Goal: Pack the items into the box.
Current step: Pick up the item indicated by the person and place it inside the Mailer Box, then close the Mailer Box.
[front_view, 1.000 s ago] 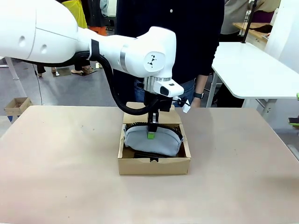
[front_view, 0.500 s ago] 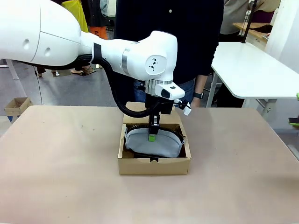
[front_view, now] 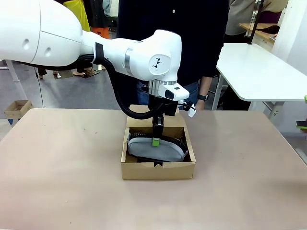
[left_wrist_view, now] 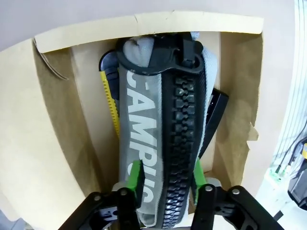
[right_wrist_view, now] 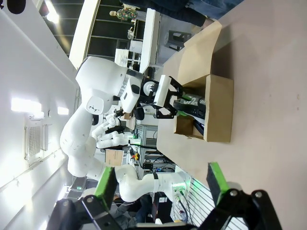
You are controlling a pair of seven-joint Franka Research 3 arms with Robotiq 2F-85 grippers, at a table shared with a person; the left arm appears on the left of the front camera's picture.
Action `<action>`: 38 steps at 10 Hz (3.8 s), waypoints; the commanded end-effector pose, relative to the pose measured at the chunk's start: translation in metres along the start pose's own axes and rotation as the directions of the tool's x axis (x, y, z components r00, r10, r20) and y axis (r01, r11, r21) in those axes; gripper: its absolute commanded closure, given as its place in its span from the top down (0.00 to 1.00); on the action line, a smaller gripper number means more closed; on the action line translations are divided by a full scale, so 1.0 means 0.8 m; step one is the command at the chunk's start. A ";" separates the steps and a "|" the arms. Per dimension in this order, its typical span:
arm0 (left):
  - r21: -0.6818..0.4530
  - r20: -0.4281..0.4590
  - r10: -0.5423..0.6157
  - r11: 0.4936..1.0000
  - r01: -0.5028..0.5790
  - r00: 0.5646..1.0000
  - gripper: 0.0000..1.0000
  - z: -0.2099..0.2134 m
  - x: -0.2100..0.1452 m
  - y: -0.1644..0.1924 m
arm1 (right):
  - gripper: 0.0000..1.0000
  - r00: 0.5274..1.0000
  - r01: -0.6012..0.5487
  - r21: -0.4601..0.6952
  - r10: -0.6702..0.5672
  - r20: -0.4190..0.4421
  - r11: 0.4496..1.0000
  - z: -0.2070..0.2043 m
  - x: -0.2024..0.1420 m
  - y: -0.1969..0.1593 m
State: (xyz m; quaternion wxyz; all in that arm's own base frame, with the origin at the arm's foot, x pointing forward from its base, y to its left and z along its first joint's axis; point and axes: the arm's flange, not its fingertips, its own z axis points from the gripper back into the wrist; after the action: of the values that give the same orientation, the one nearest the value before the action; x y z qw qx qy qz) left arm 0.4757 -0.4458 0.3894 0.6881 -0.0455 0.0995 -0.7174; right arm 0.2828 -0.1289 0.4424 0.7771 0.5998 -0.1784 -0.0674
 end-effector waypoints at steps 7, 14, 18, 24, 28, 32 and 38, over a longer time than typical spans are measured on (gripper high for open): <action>0.001 0.035 -0.069 0.998 0.069 0.997 1.00 0.024 -0.012 -0.021 | 1.00 1.000 0.013 -0.003 -0.013 -0.011 1.000 0.003 -0.001 0.004; -0.079 0.554 0.118 0.993 -0.089 0.824 1.00 0.186 -0.266 -0.127 | 1.00 1.000 0.013 -0.003 -0.013 -0.011 1.000 0.003 -0.001 0.004; -0.599 0.766 0.635 0.763 -0.243 0.105 1.00 0.118 -0.499 -0.186 | 1.00 1.000 0.013 -0.003 -0.013 -0.011 1.000 0.003 -0.001 0.004; -0.766 0.635 0.771 0.620 -0.172 -0.051 1.00 -0.081 -0.659 -0.268 | 1.00 1.000 0.013 -0.003 -0.013 -0.011 1.000 0.003 -0.001 0.004; -0.766 0.635 0.771 0.620 -0.172 -0.051 1.00 -0.081 -0.659 -0.268 | 1.00 1.000 0.013 -0.003 -0.013 -0.011 1.000 0.003 -0.001 0.004; -0.766 0.635 0.771 0.620 -0.172 -0.051 1.00 -0.081 -0.659 -0.268 | 1.00 1.000 0.013 -0.003 -0.013 -0.011 1.000 0.003 -0.001 0.004; -0.766 0.635 0.771 0.620 -0.172 -0.051 1.00 -0.081 -0.659 -0.268 | 1.00 1.000 0.013 -0.003 -0.013 -0.011 1.000 0.003 -0.001 0.004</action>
State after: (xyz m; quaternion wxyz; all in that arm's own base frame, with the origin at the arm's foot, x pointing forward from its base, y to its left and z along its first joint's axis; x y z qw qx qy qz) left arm 0.2827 0.0889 0.4062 0.7593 -0.6040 -0.1829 -0.1590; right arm 0.2833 -0.1290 0.4420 0.7780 0.5991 -0.1763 -0.0678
